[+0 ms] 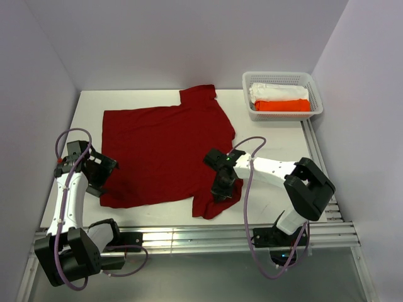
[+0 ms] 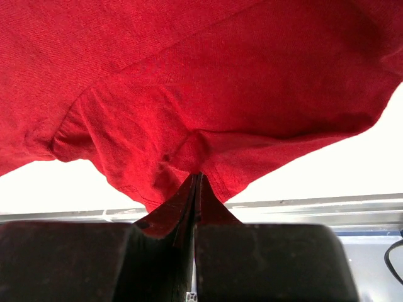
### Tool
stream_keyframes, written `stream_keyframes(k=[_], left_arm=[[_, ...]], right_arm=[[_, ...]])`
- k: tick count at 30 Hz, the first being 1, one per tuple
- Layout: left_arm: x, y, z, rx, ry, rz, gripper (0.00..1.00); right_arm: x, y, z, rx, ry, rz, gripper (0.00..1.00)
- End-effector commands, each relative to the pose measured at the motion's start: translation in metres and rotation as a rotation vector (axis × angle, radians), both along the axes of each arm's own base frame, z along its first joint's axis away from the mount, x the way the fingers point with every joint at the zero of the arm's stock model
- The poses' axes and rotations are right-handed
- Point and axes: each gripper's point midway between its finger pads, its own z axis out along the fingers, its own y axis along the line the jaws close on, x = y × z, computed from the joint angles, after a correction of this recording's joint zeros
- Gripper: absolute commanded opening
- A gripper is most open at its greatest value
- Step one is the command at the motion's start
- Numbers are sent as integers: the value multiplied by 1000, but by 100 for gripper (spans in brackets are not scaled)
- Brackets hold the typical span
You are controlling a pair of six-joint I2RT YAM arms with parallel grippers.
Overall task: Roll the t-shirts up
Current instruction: Fold the tshirt
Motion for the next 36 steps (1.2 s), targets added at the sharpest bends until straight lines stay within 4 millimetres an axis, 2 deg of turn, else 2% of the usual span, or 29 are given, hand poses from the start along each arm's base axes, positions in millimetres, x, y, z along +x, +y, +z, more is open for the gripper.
stream_keyframes(k=[1,6,8,10,11,12,16,19,28,32,36], left_arm=[[4,0,2,3,-21,-17,99],[-4,-6,-14,-39,54,-32,99],[-8,-4,-17,-29,78,-19,99],[-9,-2,-16,-21,91,-16,98],[-10,-1,-16,-23,109,-11,97],[-10,-1,-15,-21,123,-11,97],[-19,0,-15,-33,204,13,94],[-34,6,-14,-6,287,78,93],[-61,-2,-1,-49,355,255,88],[-74,-12,-13,-101,423,284,86],[-71,-14,-25,-125,410,345,81]], right_arm=[[2,-2,7,-22,-9,13,0],[-11,-26,24,-28,-51,-19,0],[-19,-35,33,1,-76,-44,0],[-26,-46,29,-2,-90,-80,0],[-25,-49,37,28,-127,-97,0],[-23,-57,35,13,-151,-123,0],[-5,-67,47,44,-221,-167,0],[10,-71,51,38,-244,-176,0],[45,-66,52,79,-278,-161,0],[49,-62,57,119,-264,-149,0],[56,-64,65,134,-276,-165,0]])
